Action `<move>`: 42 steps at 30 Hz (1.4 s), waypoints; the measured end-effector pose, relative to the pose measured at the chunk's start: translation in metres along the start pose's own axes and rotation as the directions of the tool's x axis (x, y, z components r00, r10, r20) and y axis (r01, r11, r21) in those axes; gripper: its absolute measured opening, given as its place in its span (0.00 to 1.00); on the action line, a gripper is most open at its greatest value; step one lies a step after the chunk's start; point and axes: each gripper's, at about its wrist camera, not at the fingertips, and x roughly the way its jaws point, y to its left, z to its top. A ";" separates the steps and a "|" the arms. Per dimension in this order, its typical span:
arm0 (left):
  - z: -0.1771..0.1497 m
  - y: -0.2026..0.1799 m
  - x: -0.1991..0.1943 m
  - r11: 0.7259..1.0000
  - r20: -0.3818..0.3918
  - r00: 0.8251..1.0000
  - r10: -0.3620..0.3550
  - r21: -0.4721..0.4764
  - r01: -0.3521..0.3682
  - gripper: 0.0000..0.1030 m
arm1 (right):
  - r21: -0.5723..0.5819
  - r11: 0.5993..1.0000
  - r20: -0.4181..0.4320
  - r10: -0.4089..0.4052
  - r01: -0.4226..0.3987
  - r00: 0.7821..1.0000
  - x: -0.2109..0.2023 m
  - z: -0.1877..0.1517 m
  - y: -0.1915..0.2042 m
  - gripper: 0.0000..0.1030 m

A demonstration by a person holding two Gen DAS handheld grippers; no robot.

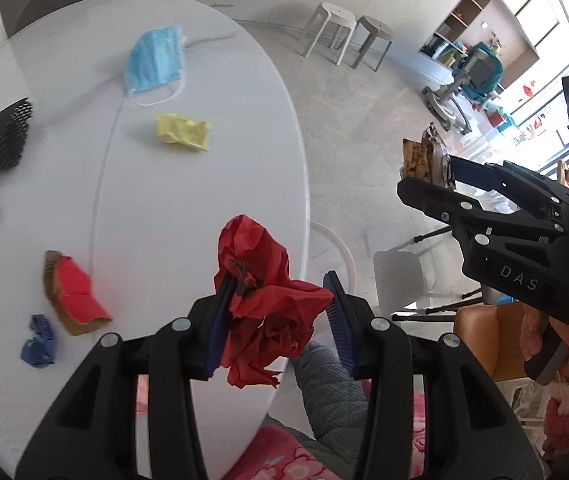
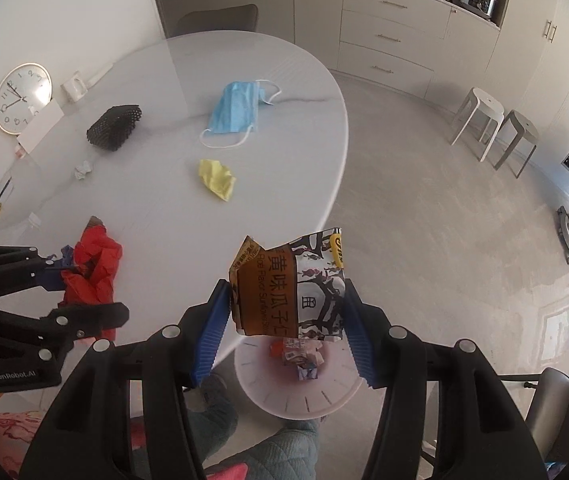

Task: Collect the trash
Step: 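Carry both items to the pink bin and release the red paper from the left tool, then open the right tool to drop the brown wrapper into the bin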

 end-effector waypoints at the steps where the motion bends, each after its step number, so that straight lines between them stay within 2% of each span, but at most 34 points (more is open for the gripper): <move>1: 0.002 -0.013 0.009 1.000 -0.008 1.000 -0.013 0.008 0.013 0.42 | -0.002 1.000 -0.004 0.003 -0.003 1.000 0.000 -0.003 -0.010 0.54; 5: 0.012 -0.061 0.050 0.998 -0.044 0.997 -0.061 0.011 0.061 0.42 | -0.020 0.999 -0.025 0.034 -0.034 0.999 0.003 -0.017 -0.057 0.54; 12: 0.019 -0.103 0.123 0.996 -0.116 0.991 -0.063 -0.066 0.055 0.42 | -0.052 0.993 -0.097 0.104 -0.109 0.990 0.027 -0.041 -0.118 0.54; 15: 0.017 -0.114 0.150 0.998 -0.157 0.987 -0.026 -0.066 0.016 0.50 | -0.075 0.987 -0.138 0.128 -0.139 0.982 0.042 -0.050 -0.131 0.54; 17: 0.017 -0.121 0.162 0.997 -0.171 0.985 0.009 -0.071 -0.021 0.60 | -0.083 0.984 -0.157 0.146 -0.160 0.977 0.049 -0.053 -0.137 0.54; 19: 0.017 -0.126 0.168 0.996 -0.179 0.983 0.034 -0.075 -0.048 0.62 | -0.088 0.981 -0.167 0.157 -0.173 0.973 0.053 -0.056 -0.142 0.54; 25: 0.019 -0.129 0.150 0.988 -0.150 0.985 0.083 -0.114 -0.101 0.70 | -0.098 0.972 -0.170 0.196 -0.214 0.966 0.055 -0.052 -0.154 0.55; 29: 0.020 -0.124 0.125 0.977 -0.113 0.985 0.133 -0.153 -0.150 0.77 | -0.129 0.961 -0.173 0.222 -0.246 0.959 0.057 -0.047 -0.151 0.56; 33: 0.013 -0.113 0.098 0.960 -0.089 0.978 0.187 -0.195 -0.201 0.79 | -0.182 0.939 -0.190 0.258 -0.292 0.947 0.062 -0.047 -0.138 0.56; 36: 0.007 -0.105 0.086 0.943 -0.080 0.971 0.224 -0.235 -0.237 0.80 | -0.212 0.921 -0.210 0.283 -0.326 0.936 0.067 -0.050 -0.126 0.61; 39: -0.002 -0.093 0.078 0.926 -0.088 0.964 0.249 -0.270 -0.264 0.80 | -0.221 0.907 -0.235 0.308 -0.359 0.922 0.070 -0.048 -0.114 0.72; 42: -0.009 -0.084 0.069 0.912 -0.084 0.962 0.261 -0.306 -0.274 0.80 | -0.224 0.902 -0.207 0.327 -0.370 0.922 0.063 -0.040 -0.108 0.81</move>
